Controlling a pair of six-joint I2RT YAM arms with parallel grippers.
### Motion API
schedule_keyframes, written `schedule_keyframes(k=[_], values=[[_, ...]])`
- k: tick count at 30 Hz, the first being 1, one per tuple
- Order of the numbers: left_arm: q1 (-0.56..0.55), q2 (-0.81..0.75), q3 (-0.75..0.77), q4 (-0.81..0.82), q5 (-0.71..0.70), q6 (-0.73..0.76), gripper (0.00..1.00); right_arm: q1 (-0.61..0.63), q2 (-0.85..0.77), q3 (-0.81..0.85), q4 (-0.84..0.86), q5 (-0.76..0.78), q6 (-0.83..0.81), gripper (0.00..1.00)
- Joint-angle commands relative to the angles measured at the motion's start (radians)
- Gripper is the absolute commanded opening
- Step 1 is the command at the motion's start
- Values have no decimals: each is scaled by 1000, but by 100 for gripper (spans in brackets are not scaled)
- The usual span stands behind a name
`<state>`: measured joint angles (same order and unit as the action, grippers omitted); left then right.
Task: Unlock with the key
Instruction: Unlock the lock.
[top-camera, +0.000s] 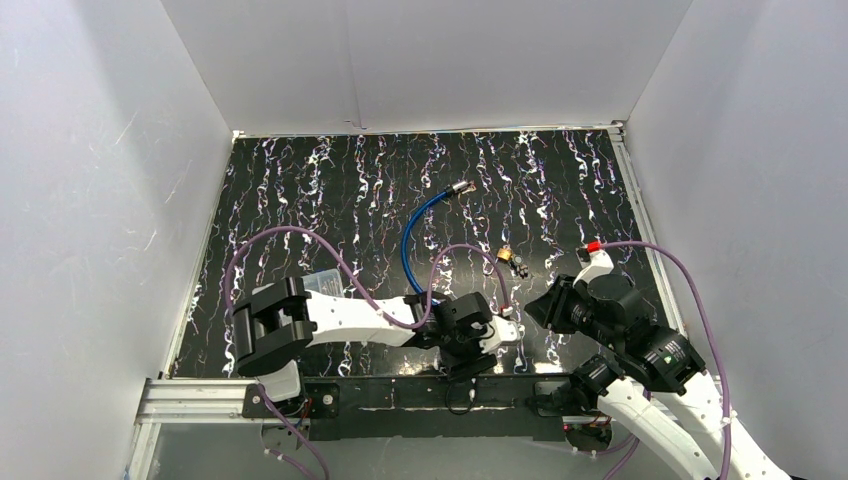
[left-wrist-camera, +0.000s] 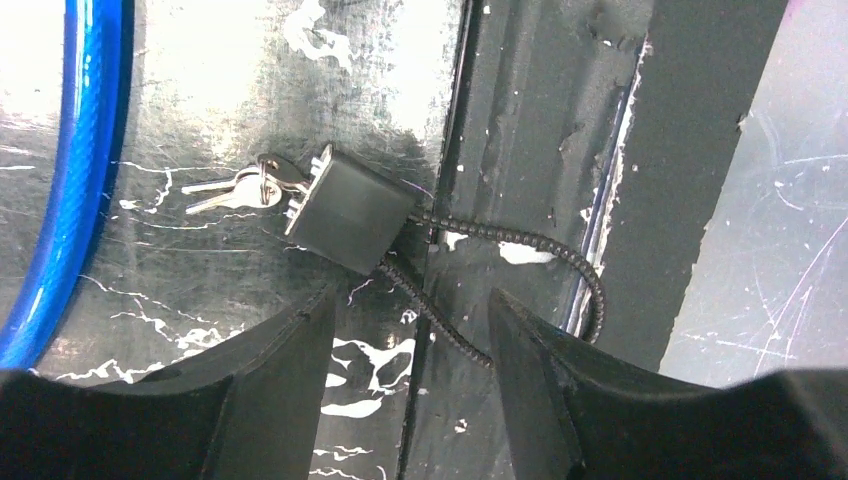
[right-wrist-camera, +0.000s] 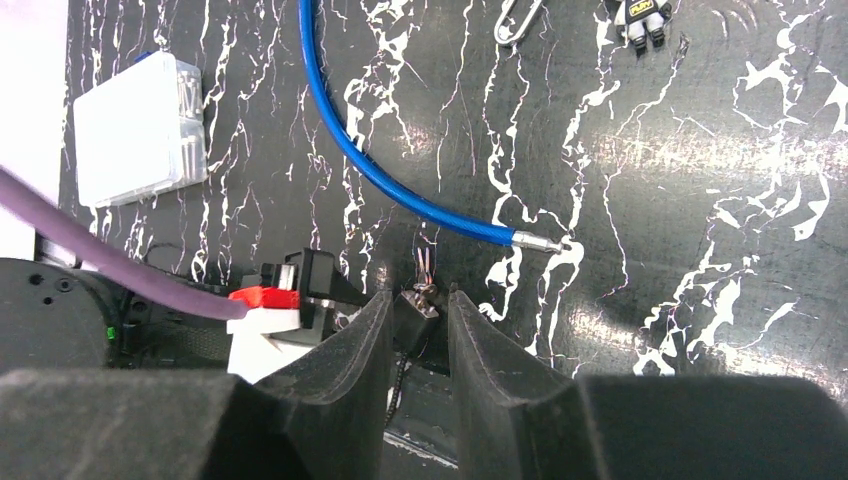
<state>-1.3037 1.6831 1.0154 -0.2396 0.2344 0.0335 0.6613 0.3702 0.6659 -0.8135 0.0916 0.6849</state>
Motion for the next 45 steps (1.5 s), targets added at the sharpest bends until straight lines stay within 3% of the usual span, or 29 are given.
schedule_keyframes(k=[1,10,16,23,29,36,41,45], values=[[-6,33,18,-5,-10,-64,54,-4,-3,48,12,22,-11,34],[-18,36,-55,-14,-85,19,45,-4,-8,67,6,38,-24,32],[-21,34,-97,-2,-139,84,1,-4,-9,74,17,51,-25,22],[-18,-42,-85,-62,-215,197,0,-4,15,96,31,58,-51,27],[79,-129,118,-249,-193,326,0,-3,73,121,108,4,-91,32],[124,-340,286,-343,-97,613,0,-6,200,185,269,-214,-128,47],[124,-503,285,-381,-16,776,0,-27,320,290,374,-393,-141,54],[119,-564,283,-440,-30,871,0,-59,378,368,428,-504,-141,58]])
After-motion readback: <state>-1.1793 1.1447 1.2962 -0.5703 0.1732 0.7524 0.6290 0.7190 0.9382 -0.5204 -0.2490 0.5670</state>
